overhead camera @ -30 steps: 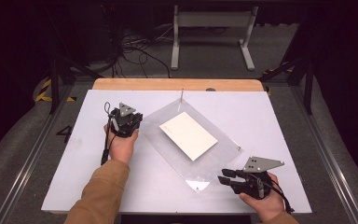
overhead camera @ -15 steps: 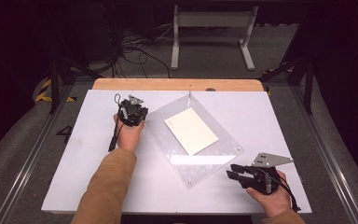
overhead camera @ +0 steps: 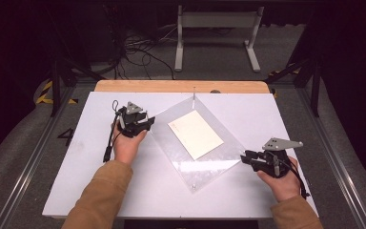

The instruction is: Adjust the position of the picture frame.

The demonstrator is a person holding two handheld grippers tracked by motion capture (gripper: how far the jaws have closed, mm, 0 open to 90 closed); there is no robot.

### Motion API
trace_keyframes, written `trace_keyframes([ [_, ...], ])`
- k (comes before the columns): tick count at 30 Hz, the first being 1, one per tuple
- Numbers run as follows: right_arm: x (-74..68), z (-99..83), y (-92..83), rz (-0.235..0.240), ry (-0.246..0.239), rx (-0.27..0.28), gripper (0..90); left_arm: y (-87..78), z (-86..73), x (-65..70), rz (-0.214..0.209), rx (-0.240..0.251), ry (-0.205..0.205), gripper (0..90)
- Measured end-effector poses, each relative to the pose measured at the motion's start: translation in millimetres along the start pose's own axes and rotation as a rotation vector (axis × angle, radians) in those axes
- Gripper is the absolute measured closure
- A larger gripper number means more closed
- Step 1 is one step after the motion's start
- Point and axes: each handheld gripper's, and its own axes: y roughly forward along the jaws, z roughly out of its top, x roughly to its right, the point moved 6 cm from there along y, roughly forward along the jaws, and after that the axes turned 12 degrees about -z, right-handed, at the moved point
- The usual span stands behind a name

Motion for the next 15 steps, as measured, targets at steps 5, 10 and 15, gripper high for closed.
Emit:
trace_keyframes([
  [5, 20.1, 0.4, 18.5, -0.043, 0.008, -0.067, 69.5, -19.2, -9.1, 26.2, -0.054, -0.005, 0.05, 54.7],
  [10, 27.2, -1.5, 35.1, -0.054, -0.007, -0.115, 71.5, -32.7, -18.5, 46.2, -0.07, -0.004, 0.116, 53.5],
  [15, 28.7, -2.3, 46.5, -0.052, -0.031, -0.138, 72.8, -40.6, -32.4, 57.3, -0.1, -0.012, 0.107, 54.0],
])
